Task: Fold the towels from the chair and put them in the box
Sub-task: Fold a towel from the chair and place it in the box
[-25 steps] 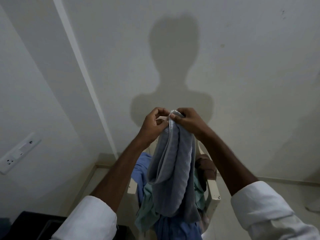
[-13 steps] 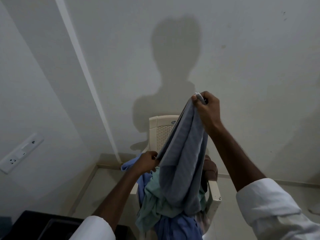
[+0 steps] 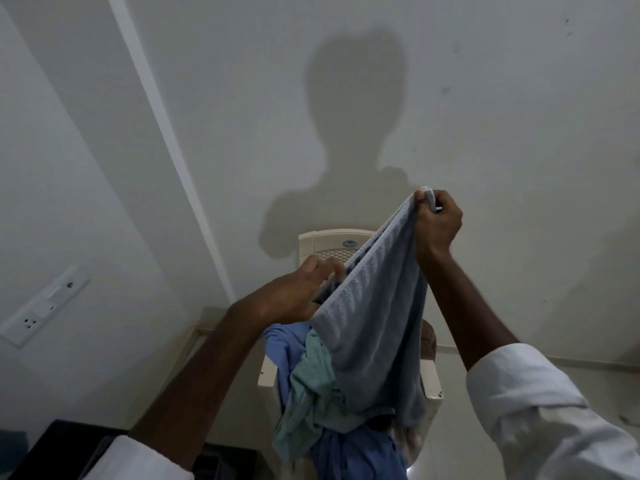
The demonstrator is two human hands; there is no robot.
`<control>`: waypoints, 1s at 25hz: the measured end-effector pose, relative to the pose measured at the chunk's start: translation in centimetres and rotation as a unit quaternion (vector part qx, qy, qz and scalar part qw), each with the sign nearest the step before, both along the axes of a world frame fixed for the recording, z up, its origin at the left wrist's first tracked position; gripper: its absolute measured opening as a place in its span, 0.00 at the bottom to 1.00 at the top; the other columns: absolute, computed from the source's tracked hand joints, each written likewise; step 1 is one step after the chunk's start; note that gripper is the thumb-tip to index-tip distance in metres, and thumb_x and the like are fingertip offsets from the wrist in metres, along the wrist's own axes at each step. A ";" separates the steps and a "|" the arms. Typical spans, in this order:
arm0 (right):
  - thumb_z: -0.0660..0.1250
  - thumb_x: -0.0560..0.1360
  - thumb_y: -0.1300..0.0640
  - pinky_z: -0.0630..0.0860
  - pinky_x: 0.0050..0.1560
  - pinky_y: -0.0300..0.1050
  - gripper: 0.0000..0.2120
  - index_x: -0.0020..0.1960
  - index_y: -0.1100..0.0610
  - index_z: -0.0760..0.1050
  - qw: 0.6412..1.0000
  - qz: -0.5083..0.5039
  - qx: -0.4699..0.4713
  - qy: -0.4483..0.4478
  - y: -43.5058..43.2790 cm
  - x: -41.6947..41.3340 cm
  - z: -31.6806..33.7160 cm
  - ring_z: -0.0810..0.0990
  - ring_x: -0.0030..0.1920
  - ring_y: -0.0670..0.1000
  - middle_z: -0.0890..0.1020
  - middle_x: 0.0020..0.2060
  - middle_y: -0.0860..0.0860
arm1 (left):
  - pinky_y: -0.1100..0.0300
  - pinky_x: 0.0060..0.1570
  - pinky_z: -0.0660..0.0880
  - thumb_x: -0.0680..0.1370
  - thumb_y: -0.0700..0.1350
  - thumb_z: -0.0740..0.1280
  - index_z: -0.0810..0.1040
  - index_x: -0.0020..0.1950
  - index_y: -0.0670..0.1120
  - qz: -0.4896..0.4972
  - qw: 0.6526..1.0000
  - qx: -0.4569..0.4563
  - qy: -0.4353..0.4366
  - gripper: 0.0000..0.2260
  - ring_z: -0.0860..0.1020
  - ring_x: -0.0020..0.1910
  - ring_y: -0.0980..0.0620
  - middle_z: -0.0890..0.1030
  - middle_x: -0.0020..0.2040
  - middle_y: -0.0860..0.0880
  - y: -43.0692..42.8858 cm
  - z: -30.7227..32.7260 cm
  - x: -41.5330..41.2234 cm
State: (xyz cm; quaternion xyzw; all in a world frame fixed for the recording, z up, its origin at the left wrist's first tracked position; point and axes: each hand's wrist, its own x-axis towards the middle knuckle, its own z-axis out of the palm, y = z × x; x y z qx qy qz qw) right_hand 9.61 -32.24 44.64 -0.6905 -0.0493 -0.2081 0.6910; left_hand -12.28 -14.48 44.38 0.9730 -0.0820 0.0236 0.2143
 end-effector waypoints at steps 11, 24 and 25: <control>0.68 0.79 0.50 0.70 0.38 0.39 0.13 0.39 0.55 0.74 1.000 0.023 0.012 -0.004 -2.5 0.8 1.2 0.69 0.33 0.42 0.72 0.32 0.43 | 0.57 0.42 0.76 0.76 0.61 0.66 0.79 0.56 0.52 0.212 0.974 0.065 -0.045 0.16 0.81 0.44 0.48 0.83 0.46 0.49 1.3 -0.2 -0.7; 0.66 0.82 0.48 0.79 0.44 0.45 0.13 0.49 0.58 0.76 0.965 0.255 0.058 -0.031 -4.7 0.5 8.9 0.78 0.44 0.48 0.78 0.43 0.53 | 0.58 0.44 0.77 0.76 0.38 0.68 0.73 0.55 0.53 0.217 0.858 -0.246 -0.395 0.13 0.78 0.42 0.56 0.79 0.45 0.48 6.4 10.2 2.3; 0.66 0.82 0.48 0.80 0.45 0.46 0.12 0.50 0.58 0.77 0.952 0.296 0.069 -0.031 -5.1 0.5 9.3 0.79 0.46 0.49 0.79 0.45 0.53 | 0.60 0.47 0.78 0.77 0.38 0.68 0.75 0.58 0.50 0.224 0.857 -0.272 -0.377 0.12 0.79 0.43 0.59 0.80 0.47 0.50 6.9 10.6 2.3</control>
